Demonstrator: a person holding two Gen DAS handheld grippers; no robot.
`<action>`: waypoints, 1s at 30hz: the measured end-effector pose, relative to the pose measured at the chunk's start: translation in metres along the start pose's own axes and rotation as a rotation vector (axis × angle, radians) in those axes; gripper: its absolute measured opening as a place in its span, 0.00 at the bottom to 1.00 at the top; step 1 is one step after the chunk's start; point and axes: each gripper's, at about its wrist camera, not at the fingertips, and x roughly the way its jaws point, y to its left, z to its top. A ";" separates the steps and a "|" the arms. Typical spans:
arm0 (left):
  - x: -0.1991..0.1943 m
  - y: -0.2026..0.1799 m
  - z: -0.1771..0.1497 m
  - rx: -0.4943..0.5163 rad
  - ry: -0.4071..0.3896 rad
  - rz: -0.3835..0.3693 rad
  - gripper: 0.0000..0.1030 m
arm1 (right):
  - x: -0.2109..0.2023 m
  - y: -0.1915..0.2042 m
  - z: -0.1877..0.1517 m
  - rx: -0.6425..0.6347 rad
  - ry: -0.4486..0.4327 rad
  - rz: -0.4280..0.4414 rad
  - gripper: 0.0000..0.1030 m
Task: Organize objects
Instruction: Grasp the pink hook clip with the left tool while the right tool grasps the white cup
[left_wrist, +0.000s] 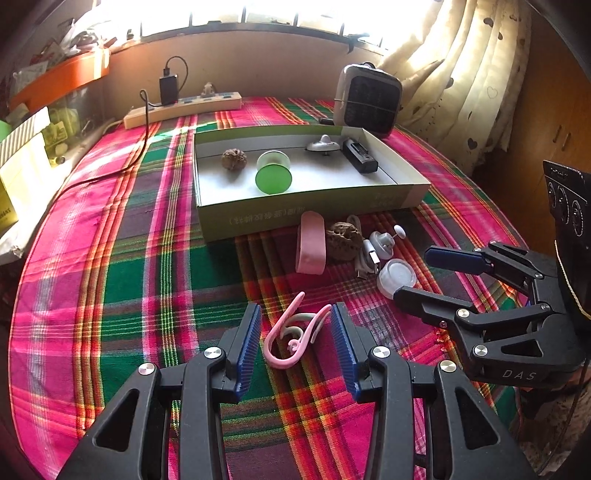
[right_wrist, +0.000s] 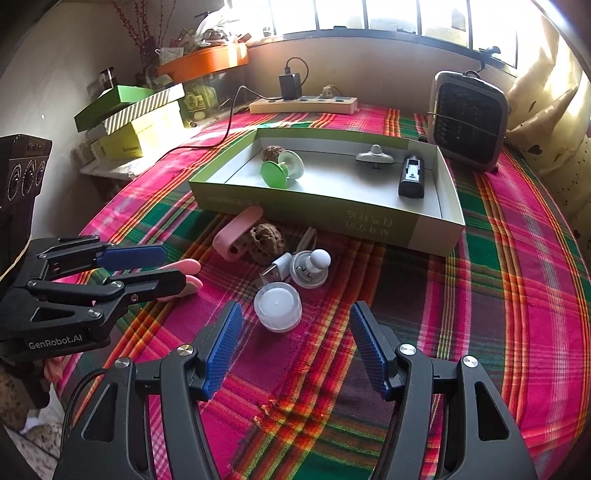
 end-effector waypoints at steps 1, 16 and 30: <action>0.001 0.000 0.000 0.001 0.002 0.000 0.36 | 0.000 0.001 0.000 -0.003 0.002 0.001 0.60; 0.009 0.003 -0.002 -0.003 0.024 0.018 0.36 | 0.011 0.005 0.001 -0.001 0.039 -0.018 0.60; 0.010 0.003 -0.002 0.001 0.022 0.022 0.36 | 0.016 0.015 0.002 -0.050 0.053 -0.062 0.60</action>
